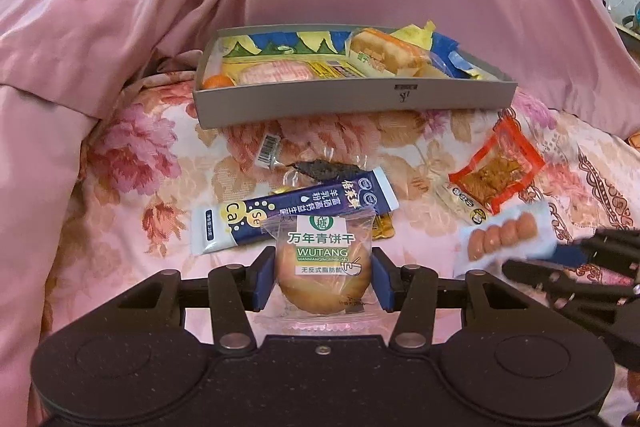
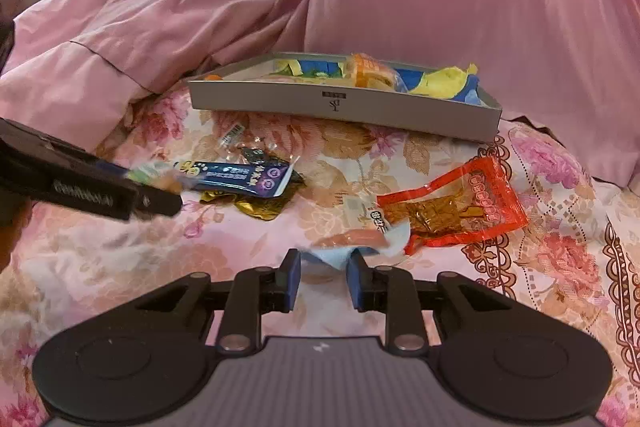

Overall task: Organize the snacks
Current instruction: 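Grasp the WUTANG biscuit with left tool while right tool grasps the sausage pack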

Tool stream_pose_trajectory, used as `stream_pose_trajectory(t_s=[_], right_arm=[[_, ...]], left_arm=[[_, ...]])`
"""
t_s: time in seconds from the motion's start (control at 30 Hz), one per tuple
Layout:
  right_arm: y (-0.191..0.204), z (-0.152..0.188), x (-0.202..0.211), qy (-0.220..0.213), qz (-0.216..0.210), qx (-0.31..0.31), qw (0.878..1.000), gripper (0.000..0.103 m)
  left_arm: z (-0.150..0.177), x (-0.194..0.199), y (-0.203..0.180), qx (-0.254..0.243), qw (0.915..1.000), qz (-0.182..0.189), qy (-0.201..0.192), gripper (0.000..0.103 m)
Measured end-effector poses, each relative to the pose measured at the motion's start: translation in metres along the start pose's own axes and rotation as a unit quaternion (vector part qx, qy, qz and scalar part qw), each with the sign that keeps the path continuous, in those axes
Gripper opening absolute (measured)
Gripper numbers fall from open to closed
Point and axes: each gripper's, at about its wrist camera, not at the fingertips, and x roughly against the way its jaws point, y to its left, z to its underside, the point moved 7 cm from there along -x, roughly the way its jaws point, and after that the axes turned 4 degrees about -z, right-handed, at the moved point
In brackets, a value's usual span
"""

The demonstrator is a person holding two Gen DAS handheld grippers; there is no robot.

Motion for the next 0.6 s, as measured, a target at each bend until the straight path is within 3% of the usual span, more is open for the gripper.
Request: stream_pose_trajectory(t_s=[0.23, 0.33, 0.4, 0.6], right_arm=[[-0.008, 0.02, -0.016, 0.032, -0.004, -0.015, 0.999, 0.029], [-0.01, 0.019, -0.017, 0.028, -0.03, -0.04, 0.998, 0.042], [-0.011, 0.016, -0.018, 0.018, -0.044, -0.053, 0.997, 0.059], [-0.025, 0.004, -0.034, 0.003, -0.072, -0.122, 0.99, 0.065]], left_arm=[[0.006, -0.005, 0.001, 0.0, 0.9999, 0.0, 0.011, 0.051], [0.007, -0.007, 0.001, 0.0, 0.9999, 0.001, 0.011, 0.051], [0.006, -0.007, 0.001, 0.0, 1.0, 0.002, 0.009, 0.051], [-0.003, -0.011, 0.001, -0.002, 1.0, 0.001, 0.004, 0.051]])
